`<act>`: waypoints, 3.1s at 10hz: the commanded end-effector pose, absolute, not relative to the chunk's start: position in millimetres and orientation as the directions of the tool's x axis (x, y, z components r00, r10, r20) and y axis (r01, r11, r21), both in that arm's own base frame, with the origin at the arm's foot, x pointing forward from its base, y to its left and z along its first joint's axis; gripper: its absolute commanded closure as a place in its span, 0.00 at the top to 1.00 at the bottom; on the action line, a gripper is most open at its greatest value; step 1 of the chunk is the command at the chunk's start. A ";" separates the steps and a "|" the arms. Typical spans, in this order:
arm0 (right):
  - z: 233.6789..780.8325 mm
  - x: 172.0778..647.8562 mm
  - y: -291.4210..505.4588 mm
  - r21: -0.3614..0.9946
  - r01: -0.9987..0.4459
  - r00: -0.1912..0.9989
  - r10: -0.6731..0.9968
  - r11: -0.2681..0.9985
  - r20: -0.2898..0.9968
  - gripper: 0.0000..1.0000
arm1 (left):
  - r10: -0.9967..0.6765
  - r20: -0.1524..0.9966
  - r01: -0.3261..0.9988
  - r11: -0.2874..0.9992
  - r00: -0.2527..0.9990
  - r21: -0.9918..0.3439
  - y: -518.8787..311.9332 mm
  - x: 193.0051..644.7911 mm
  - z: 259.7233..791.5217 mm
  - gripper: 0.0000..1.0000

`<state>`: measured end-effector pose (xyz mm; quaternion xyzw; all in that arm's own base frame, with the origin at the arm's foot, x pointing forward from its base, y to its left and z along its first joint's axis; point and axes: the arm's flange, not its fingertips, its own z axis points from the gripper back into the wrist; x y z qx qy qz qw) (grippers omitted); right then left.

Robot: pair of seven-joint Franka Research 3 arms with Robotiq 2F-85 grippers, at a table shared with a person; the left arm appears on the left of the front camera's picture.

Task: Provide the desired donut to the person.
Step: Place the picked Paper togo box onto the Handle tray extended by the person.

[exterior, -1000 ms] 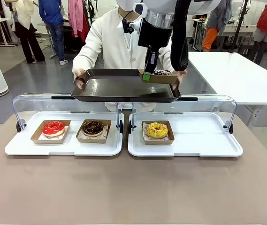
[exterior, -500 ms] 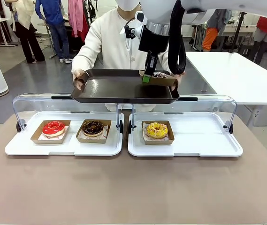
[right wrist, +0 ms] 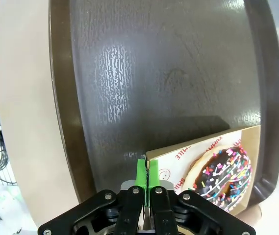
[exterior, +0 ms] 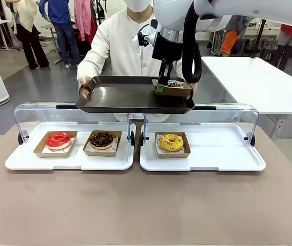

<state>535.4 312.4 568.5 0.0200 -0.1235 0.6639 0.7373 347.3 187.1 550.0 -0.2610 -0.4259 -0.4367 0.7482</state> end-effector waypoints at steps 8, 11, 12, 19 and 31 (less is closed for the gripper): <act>566.2 539.7 311.2 -0.078 -0.992 0.082 0.972 0.102 0.218 0.84 | -0.429 0.867 0.875 0.484 0.253 -0.016 186.7 348.9 551.0 1.00; 565.0 536.9 311.0 -0.065 -0.994 0.075 0.974 0.091 0.214 1.00 | -0.429 0.867 0.875 0.484 0.253 -0.016 186.7 348.9 551.0 1.00; 564.9 536.0 310.3 -0.060 -0.994 0.075 0.974 0.089 0.213 1.00 | -0.429 0.867 0.875 0.484 0.253 -0.016 186.7 348.9 551.0 1.00; 588.6 465.6 233.5 -0.065 -0.997 0.039 0.984 0.051 0.174 1.00 | -0.429 0.867 0.875 0.484 0.253 -0.016 186.7 348.9 551.0 1.00; 565.0 449.1 92.1 -0.039 -0.987 0.145 0.970 0.155 0.194 1.00 | -0.429 0.867 0.875 0.484 0.253 -0.016 186.7 348.9 551.0 1.00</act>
